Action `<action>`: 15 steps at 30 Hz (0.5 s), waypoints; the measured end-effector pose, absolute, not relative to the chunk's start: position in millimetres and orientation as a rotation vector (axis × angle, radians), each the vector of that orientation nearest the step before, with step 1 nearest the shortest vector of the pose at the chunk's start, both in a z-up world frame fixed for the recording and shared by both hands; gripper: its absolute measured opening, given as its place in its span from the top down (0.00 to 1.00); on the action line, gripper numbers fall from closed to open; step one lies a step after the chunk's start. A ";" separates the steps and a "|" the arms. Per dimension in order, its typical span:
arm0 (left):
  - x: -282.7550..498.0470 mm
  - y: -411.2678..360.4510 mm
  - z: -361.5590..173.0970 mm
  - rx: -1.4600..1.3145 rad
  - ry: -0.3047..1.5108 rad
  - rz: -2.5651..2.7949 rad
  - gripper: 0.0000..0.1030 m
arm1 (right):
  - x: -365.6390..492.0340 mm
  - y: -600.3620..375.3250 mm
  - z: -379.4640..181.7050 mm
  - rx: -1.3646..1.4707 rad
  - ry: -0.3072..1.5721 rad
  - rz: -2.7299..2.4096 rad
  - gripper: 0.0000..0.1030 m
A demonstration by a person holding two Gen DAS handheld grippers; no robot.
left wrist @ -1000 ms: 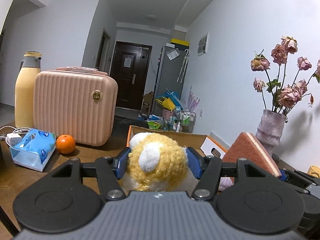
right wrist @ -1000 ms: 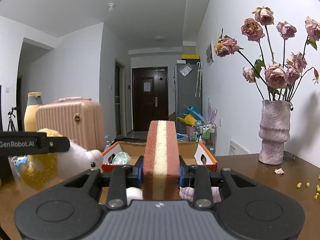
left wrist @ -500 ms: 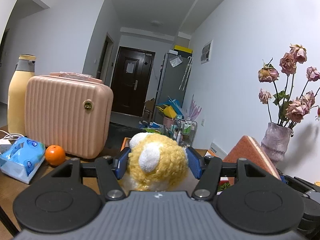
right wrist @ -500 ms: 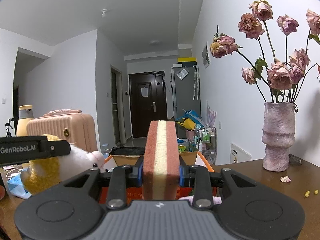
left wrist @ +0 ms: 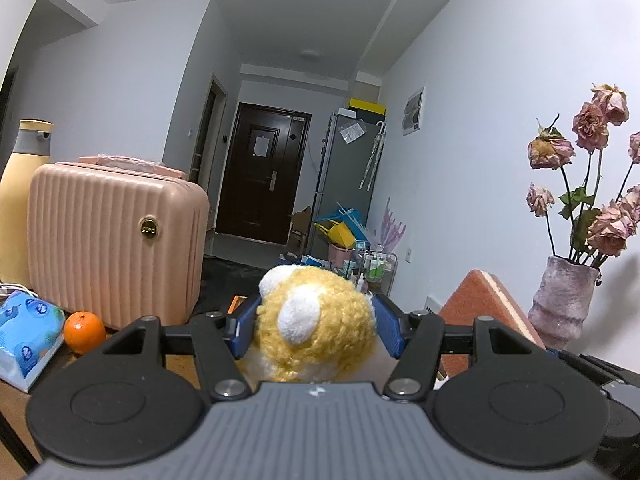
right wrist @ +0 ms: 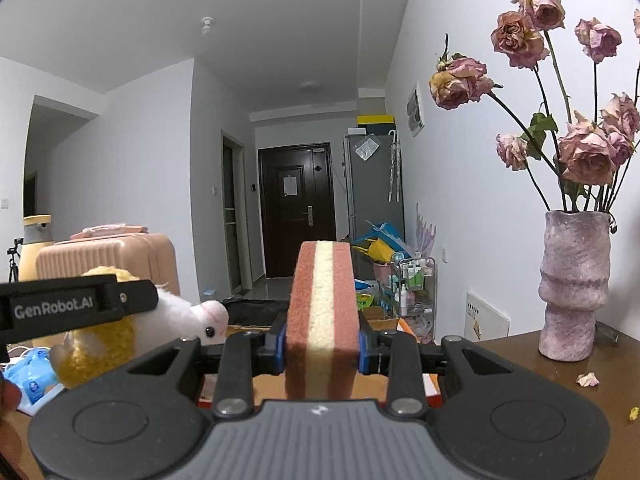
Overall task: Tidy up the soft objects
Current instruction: 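Carry the plush sheep with the left gripper while the right carries the striped sponge to the box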
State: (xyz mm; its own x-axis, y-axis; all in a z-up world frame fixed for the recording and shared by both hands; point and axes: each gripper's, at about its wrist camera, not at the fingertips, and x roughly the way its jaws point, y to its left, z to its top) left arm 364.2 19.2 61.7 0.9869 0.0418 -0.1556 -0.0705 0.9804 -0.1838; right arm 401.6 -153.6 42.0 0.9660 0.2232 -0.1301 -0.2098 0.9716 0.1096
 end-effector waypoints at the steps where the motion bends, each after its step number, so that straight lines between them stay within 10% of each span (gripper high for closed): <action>1: 366.9 18.9 61.3 -0.189 0.150 0.058 0.41 | 405.5 -154.1 42.8 0.097 0.143 0.218 0.70; 15: 420.4 11.3 67.2 -0.185 0.135 0.086 0.41 | 463.4 -152.1 49.1 0.074 0.183 0.215 0.70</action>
